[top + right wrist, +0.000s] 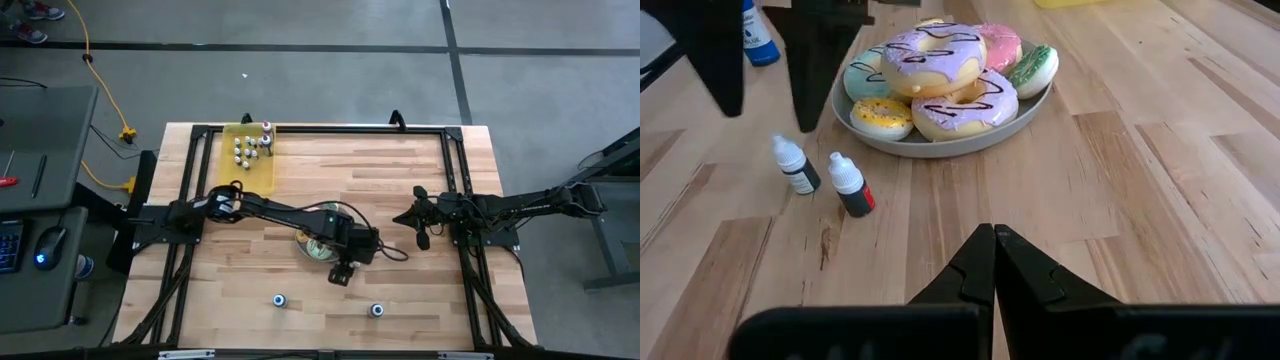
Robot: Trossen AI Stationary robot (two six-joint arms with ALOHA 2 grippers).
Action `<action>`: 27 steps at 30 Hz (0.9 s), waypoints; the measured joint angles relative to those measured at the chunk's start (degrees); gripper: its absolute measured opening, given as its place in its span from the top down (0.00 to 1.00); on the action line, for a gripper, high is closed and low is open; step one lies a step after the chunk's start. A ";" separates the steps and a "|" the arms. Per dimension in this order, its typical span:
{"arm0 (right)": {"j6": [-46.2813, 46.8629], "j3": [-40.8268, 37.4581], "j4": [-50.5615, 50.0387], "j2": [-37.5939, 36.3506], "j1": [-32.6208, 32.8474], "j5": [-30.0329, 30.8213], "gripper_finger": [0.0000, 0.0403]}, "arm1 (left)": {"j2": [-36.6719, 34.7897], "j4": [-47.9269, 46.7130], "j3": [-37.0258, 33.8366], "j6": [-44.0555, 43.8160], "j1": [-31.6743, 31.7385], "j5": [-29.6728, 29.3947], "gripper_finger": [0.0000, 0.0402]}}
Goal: Pick & Place food coloring
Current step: Put the small green food coloring bottle into the yellow bin
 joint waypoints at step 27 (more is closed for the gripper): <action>0.00 0.01 0.00 0.00 -0.02 0.00 1.00 | 1.72 1.82 0.15 -9.16 0.04 -3.65 0.38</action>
